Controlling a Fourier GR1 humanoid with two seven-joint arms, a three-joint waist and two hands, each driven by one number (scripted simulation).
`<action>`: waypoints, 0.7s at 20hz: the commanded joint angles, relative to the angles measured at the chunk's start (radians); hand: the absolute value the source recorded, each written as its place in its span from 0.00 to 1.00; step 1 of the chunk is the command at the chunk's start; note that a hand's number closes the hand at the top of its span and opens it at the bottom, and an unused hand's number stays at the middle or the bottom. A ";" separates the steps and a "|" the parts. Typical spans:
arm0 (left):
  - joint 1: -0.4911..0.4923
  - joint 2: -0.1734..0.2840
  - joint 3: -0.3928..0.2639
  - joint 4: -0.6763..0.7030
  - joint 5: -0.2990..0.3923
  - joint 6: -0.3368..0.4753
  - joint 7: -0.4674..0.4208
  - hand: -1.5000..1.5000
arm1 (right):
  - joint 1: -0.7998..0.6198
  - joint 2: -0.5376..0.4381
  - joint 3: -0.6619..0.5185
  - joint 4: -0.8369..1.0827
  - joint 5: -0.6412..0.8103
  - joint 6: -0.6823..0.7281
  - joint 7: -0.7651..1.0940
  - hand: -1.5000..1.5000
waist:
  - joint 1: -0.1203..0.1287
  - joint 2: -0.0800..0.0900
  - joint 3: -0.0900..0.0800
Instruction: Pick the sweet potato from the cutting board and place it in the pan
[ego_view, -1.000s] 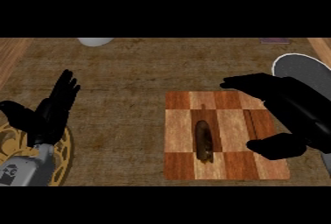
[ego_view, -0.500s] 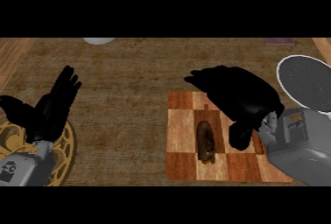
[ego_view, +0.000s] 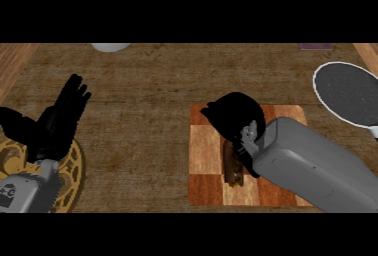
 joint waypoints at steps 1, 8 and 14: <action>0.041 -0.033 -0.019 -0.016 -0.026 0.016 -0.030 0.50 | -0.013 0.063 0.015 0.043 -0.063 0.161 0.167 0.00 | -0.012 -0.004 0.000; 0.007 -0.014 0.015 0.002 -0.016 0.000 0.013 0.50 | -0.011 0.111 0.154 0.006 0.035 0.180 0.212 0.00 | -0.020 -0.005 0.000; 0.055 -0.028 0.000 -0.024 -0.044 -0.002 -0.010 0.50 | -0.018 0.179 0.160 0.012 0.070 0.203 0.291 0.00 | -0.018 -0.006 0.001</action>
